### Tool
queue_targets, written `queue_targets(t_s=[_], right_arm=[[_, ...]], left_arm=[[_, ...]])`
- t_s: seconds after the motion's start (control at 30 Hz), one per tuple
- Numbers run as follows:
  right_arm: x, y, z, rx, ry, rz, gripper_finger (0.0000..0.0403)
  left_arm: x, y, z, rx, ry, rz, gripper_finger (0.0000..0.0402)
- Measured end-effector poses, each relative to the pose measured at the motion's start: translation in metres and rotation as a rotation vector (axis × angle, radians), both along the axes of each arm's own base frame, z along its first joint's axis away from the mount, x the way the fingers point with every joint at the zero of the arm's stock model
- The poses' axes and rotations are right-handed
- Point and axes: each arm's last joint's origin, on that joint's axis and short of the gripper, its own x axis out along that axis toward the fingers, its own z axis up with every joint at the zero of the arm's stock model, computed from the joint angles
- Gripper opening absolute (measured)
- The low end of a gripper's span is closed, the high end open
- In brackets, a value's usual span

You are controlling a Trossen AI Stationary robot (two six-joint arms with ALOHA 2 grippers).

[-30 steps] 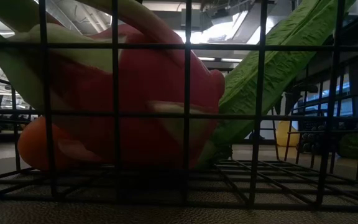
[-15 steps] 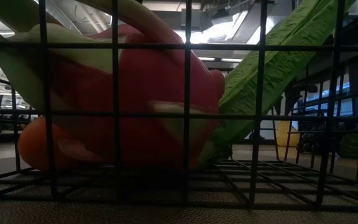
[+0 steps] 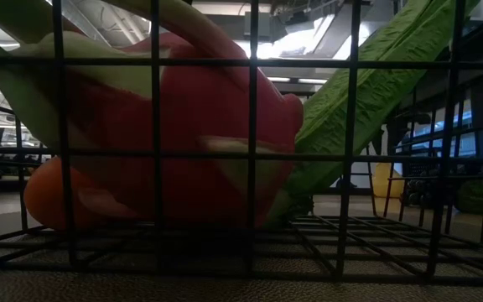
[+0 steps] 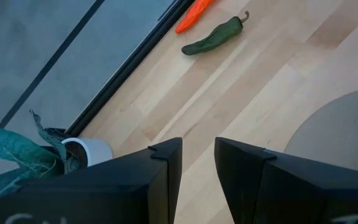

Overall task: Build produce basket
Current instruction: Put the pear into the black mesh basket

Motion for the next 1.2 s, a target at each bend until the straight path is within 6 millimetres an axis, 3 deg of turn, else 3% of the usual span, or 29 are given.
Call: queue_targets(t_s=[0.2,0.53,1.0,1.2], right_arm=[[-0.0009,0.0015,-0.0005,0.013,0.000,-0.025,0.0103],[-0.0006,0.0010,-0.0004,0.008,-0.002,-0.023,0.0043],[-0.0009,0.0007,-0.0002,0.002,0.016,-0.006,0.0005],[-0.0006,0.0009,-0.0003,0.008,0.010,0.000,0.0011]], left_arm=[[0.0000,0.0000,0.0000,0.000,0.000,0.000,0.0084],[0.0000,0.0000,0.0000,0.008,0.014,-0.019,0.0084],[-0.0014,-0.0009,-0.0011,-0.019,0.032,-0.033,0.0084],[-0.0018,-0.0009,-0.0012,-0.019,0.036,-0.033,0.0084]])
